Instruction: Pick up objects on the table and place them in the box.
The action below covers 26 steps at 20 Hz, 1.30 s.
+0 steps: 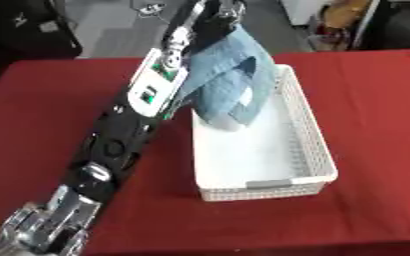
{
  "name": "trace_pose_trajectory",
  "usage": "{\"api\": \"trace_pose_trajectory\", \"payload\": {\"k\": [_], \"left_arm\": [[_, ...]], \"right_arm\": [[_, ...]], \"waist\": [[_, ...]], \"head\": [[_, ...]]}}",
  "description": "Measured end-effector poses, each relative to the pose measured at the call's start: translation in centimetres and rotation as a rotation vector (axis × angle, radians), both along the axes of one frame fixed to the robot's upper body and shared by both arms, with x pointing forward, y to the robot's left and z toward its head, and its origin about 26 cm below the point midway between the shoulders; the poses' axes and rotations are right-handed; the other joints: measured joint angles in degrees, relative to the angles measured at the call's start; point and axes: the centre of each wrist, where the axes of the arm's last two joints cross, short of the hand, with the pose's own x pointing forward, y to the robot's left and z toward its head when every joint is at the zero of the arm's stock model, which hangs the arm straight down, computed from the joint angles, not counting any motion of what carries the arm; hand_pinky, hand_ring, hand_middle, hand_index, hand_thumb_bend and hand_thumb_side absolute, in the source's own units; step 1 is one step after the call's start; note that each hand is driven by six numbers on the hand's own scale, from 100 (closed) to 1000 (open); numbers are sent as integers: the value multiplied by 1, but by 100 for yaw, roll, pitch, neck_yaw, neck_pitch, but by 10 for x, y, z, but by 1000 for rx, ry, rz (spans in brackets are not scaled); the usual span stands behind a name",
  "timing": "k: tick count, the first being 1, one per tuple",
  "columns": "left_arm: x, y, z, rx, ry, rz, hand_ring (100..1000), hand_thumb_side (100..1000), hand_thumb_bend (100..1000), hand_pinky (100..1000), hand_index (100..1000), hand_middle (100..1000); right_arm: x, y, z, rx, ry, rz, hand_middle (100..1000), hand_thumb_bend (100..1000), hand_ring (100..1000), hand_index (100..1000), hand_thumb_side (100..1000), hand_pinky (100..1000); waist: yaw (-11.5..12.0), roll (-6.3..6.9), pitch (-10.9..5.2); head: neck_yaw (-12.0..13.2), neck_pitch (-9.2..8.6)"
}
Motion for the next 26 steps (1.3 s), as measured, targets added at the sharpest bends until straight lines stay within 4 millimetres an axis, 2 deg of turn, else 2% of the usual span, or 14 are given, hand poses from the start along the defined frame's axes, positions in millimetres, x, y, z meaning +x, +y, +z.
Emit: {"api": "trace_pose_trajectory", "payload": {"k": [5,8,9,10,11,12,13,15,16,17,20,21,22,26], "left_arm": [[6,-11,-24,127,53,-16,100,550,100,100,174,159],[8,-15,-36,253,66,-27,100,356,100,100,387,352],[9,-17,-40,316,68,-41,100,348,100,100,400,365],[9,-20,-42,380,68,-58,273,287,100,200,485,461],[10,-22,-43,447,65,-79,245,287,100,167,485,461],[10,-25,-44,511,61,-100,548,236,100,483,717,688],[10,-28,-44,582,57,-128,633,250,100,569,775,752],[9,-31,-44,722,59,-183,737,482,192,668,846,820],[9,-32,-43,785,60,-209,813,705,338,764,895,874],[8,-32,-40,840,56,-230,840,772,385,796,915,895],[6,-31,-30,955,31,-262,894,888,441,853,934,934],[5,-31,-27,977,20,-265,884,861,436,841,932,927],[4,-32,-24,993,12,-268,904,948,431,863,936,941],[1,-34,-17,1012,-17,-268,910,992,424,871,942,947]], "right_arm": [[0,0,1,2,-1,0,878,100,942,1000,943,809],[0,1,2,4,-4,0,878,100,941,1000,943,809],[1,1,3,4,-7,2,878,100,941,1000,943,809],[1,1,3,4,-8,2,878,100,941,1000,945,809],[1,2,4,4,-9,2,878,100,941,1000,944,809],[1,2,4,3,-10,3,878,100,941,1000,944,809],[1,2,4,3,-11,3,878,100,941,1000,944,809],[1,2,5,2,-13,4,878,100,941,1000,944,809],[1,2,5,2,-13,4,878,100,941,1000,944,809],[1,2,5,2,-13,4,878,100,941,1000,944,809],[1,2,5,2,-13,4,878,100,941,1000,944,809],[1,2,5,2,-13,4,878,100,941,1000,944,809],[1,2,5,2,-13,4,878,100,941,1000,944,809],[1,2,5,2,-13,4,877,100,941,1000,944,809]], "waist": [[-30,1,1],[-33,14,2],[-39,19,2],[-47,21,2],[-58,24,2],[-66,28,2],[-67,32,2],[-71,33,2],[-70,34,2],[-70,34,1],[-68,34,0],[-68,34,0],[-67,34,0],[-66,34,0]], "head": [[28,0],[29,0],[29,0],[33,0],[37,0],[50,0],[65,0],[68,0],[68,0],[68,0],[68,0],[68,0],[68,0],[68,0]]}}
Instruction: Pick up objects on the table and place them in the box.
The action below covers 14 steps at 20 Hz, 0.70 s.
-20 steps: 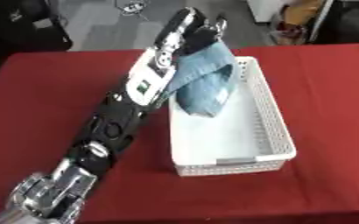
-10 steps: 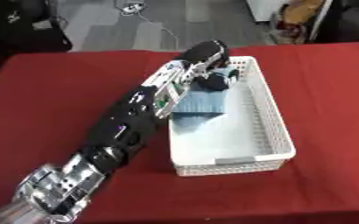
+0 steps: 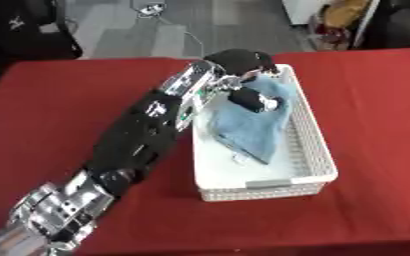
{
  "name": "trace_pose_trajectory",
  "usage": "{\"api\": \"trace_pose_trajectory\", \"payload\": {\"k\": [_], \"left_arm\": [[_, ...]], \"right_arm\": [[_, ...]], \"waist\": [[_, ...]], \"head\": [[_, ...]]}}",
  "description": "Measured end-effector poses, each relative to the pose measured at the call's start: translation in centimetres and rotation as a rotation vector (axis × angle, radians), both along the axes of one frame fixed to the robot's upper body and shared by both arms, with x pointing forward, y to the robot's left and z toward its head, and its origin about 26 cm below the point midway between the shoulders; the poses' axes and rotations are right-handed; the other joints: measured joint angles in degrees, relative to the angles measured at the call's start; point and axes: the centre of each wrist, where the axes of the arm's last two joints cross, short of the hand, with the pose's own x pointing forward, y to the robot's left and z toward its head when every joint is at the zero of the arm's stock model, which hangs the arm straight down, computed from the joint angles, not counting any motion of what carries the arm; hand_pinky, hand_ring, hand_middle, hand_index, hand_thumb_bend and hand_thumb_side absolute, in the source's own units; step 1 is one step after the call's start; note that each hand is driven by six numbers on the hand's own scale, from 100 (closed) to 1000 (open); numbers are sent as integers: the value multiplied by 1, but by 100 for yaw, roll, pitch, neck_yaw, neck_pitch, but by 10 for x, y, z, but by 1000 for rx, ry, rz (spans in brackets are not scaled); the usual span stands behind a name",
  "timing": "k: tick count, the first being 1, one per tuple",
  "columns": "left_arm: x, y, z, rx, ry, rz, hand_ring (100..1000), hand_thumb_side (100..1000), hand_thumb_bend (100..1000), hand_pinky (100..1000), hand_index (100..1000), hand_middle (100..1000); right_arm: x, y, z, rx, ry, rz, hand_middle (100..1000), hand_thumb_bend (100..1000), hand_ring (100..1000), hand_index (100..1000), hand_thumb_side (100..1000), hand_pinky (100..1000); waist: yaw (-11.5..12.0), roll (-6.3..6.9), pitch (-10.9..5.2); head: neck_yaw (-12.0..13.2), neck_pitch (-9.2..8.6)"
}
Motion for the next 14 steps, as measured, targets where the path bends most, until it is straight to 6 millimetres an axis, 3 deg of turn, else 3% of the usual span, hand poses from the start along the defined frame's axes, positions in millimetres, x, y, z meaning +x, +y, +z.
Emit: {"api": "trace_pose_trajectory", "payload": {"k": [14], "left_arm": [[-2,-1,5,-13,-24,-7,912,972,415,875,941,942]], "right_arm": [[0,0,0,0,0,0,877,100,940,1000,944,808]], "waist": [[3,0,-11]], "head": [[0,0]]}}
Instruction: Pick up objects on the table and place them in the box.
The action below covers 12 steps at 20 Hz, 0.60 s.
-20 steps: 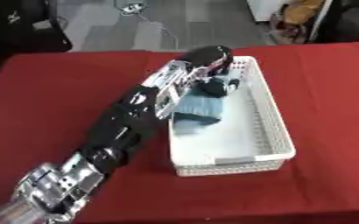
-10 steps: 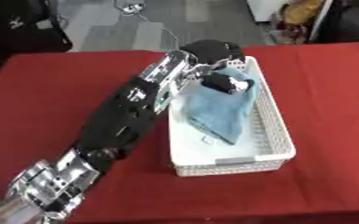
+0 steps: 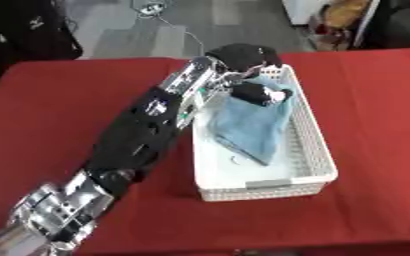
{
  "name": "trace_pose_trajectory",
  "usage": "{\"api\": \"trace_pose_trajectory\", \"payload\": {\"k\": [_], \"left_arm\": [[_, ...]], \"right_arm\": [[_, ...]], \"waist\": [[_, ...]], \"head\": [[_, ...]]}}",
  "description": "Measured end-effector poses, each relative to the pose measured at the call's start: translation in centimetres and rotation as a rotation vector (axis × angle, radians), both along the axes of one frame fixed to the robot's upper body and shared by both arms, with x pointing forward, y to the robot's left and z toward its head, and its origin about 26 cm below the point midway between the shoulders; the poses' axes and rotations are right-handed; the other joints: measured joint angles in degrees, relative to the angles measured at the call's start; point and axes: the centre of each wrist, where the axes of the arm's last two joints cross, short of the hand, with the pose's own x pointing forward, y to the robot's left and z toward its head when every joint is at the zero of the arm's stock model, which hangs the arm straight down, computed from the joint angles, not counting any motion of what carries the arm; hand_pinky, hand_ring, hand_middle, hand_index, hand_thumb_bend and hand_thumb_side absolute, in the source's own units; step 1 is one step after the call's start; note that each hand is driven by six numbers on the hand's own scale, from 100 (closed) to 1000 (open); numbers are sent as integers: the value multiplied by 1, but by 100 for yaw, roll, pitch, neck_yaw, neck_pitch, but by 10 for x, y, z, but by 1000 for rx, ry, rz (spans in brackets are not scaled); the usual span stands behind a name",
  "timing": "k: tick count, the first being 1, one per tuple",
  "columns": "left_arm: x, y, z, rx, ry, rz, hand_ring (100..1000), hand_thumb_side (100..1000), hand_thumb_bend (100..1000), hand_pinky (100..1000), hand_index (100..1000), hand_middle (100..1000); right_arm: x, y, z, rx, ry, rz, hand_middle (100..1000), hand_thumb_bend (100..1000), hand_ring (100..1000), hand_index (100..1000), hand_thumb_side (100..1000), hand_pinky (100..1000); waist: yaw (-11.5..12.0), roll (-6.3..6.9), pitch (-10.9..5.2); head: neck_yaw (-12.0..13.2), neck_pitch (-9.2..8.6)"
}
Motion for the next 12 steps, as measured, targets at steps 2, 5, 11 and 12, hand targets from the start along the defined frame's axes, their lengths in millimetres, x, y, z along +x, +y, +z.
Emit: {"api": "trace_pose_trajectory", "payload": {"k": [2,5,11,12], "left_arm": [[0,0,0,0,0,1,911,965,406,873,942,940],[0,0,0,0,1,2,898,928,366,864,940,923],[-4,11,3,-36,-33,14,837,801,314,793,927,893],[-8,16,3,-68,-48,15,833,793,308,785,927,895]], "right_arm": [[0,0,0,0,0,0,877,100,940,1000,944,808],[0,0,0,0,0,0,877,100,940,1000,944,808],[0,0,0,-1,0,-1,877,100,940,1000,944,808],[0,0,0,-1,1,-2,876,100,940,1000,944,808]], "waist": [[2,0,-4],[5,0,-5],[40,14,-9],[43,23,-9]], "head": [[0,0],[0,0],[-2,0],[-5,0]]}}
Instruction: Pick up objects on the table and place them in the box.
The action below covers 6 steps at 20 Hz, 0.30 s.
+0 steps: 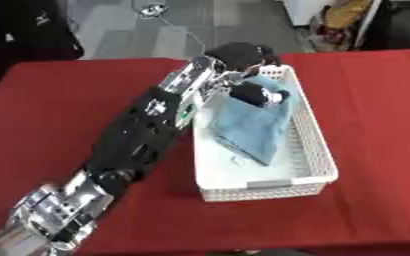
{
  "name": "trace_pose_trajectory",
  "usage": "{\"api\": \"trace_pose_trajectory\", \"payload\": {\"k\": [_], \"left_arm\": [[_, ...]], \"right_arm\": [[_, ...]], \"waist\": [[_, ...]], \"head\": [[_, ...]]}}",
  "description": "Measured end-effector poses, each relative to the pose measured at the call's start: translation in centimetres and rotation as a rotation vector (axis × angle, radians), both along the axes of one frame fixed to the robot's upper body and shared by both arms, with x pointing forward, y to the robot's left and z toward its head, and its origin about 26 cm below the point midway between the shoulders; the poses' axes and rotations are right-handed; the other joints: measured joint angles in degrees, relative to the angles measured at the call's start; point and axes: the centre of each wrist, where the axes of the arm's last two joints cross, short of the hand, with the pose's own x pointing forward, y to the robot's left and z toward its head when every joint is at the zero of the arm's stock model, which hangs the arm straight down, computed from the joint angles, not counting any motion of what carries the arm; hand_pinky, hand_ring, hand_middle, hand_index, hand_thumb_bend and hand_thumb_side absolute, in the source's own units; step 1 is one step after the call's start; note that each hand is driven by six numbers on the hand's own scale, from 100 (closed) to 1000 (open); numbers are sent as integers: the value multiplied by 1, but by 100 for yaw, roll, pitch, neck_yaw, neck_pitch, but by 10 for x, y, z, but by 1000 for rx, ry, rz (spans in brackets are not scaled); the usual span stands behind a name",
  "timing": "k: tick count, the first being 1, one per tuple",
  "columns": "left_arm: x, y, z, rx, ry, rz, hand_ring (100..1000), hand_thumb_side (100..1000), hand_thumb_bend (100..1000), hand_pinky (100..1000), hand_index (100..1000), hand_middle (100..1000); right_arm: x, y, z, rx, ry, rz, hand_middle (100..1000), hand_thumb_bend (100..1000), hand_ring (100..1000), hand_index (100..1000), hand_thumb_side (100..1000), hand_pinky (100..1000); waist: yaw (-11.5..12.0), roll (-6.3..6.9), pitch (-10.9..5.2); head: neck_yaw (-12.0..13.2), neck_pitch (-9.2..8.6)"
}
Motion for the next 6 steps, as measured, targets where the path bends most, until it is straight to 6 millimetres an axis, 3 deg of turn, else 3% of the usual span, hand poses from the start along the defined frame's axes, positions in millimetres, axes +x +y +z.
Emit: {"api": "trace_pose_trajectory", "payload": {"k": [3,6], "left_arm": [[-17,23,6,-174,-65,19,802,671,290,718,923,914],[-44,49,29,-441,-208,29,799,623,271,697,919,921]], "right_arm": [[0,-1,0,3,0,-6,876,100,939,1000,944,808],[0,-2,1,7,-1,-11,876,100,939,1000,944,808]], "waist": [[20,7,0],[25,6,4]], "head": [[-49,0],[-100,0]]}}
